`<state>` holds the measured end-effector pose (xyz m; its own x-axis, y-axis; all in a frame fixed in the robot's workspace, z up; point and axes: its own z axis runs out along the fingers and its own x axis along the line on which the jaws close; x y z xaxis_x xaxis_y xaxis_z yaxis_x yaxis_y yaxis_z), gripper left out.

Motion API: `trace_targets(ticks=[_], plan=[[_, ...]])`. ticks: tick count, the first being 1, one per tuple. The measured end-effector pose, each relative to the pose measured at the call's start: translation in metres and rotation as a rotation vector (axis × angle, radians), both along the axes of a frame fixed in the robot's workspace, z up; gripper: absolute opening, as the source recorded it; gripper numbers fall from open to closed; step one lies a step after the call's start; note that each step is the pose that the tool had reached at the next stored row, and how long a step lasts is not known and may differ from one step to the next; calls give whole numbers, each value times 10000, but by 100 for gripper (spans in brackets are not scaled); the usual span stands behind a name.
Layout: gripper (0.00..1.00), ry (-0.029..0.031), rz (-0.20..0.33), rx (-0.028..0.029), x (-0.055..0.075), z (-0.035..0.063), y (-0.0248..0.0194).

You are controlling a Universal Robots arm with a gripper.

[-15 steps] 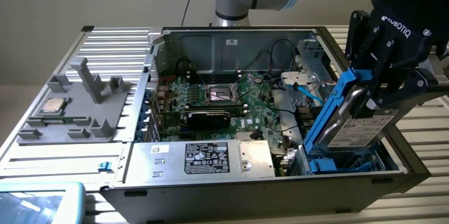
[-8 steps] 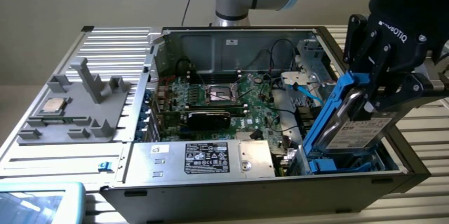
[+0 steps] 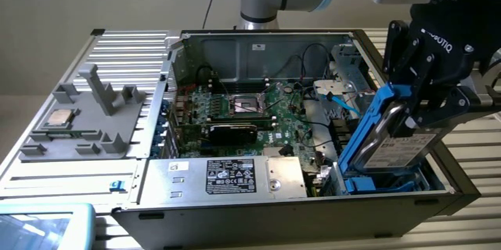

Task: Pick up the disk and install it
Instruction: 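Insert the disk into the insertion slot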

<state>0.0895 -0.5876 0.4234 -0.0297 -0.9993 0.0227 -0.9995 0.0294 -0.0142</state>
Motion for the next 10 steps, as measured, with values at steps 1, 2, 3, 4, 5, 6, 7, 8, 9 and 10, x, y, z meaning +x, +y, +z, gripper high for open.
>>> trace_targets(ticks=[1, 2, 3, 4, 5, 6, 7, 8, 9, 10], plan=[[37, 0, 0, 2, 0, -7, 0], [37, 0, 0, 4, 0, -13, 0], [37, 0, 0, 4, 0, -17, 0], [37, 0, 1, 5, 1, -20, 0], [37, 0, 0, 7, 1, -24, 0], [37, 0, 1, 7, 1, -29, 0], [37, 0, 1, 8, 1, -35, 0], [37, 0, 1, 9, 1, -39, 0], [37, 0, 1, 8, 1, -43, 0], [37, 0, 1, 8, 1, -47, 0]])
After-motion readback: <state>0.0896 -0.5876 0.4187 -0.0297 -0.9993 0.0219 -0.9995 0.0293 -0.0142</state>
